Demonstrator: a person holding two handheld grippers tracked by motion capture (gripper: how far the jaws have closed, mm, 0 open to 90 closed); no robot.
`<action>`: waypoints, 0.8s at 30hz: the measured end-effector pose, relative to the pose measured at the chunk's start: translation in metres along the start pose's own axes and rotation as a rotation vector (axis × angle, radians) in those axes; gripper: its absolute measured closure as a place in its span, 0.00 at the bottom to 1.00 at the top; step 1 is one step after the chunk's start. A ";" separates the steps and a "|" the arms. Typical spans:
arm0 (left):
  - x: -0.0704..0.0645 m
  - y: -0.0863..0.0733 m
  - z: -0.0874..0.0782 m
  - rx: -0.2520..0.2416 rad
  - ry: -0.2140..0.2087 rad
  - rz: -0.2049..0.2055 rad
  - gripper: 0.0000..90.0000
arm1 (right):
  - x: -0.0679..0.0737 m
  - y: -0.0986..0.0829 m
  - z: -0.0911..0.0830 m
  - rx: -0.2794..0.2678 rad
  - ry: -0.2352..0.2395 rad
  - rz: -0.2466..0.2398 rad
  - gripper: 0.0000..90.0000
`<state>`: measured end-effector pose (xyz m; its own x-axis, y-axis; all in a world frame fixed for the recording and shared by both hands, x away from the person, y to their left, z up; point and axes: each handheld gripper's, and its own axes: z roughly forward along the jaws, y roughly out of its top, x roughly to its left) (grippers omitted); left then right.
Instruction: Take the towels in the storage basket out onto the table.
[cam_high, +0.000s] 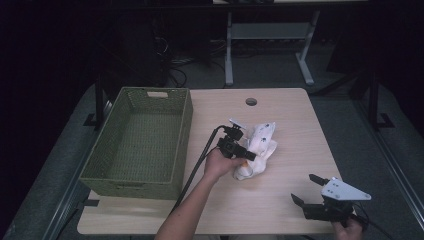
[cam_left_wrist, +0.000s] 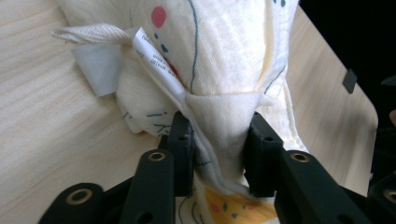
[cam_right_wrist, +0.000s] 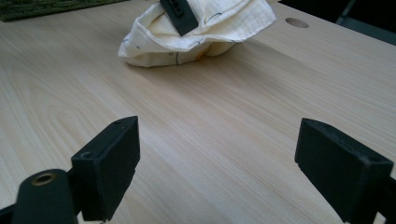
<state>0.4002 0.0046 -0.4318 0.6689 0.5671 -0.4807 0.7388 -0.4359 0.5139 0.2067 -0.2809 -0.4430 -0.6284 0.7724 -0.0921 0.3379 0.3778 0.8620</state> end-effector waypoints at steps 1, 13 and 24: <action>-0.001 0.000 0.000 0.000 0.005 0.001 0.73 | 0.000 0.000 0.000 0.000 0.000 0.000 0.15; -0.004 -0.006 -0.015 -0.078 0.025 -0.003 0.49 | 0.000 0.000 0.000 0.002 0.001 0.001 0.15; -0.003 -0.034 -0.048 -0.149 0.032 0.014 0.46 | 0.001 0.001 0.000 0.012 -0.003 -0.006 0.15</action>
<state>0.3693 0.0513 -0.4137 0.6742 0.5848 -0.4510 0.7076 -0.3367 0.6212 0.2059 -0.2797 -0.4426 -0.6281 0.7718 -0.0991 0.3421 0.3884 0.8556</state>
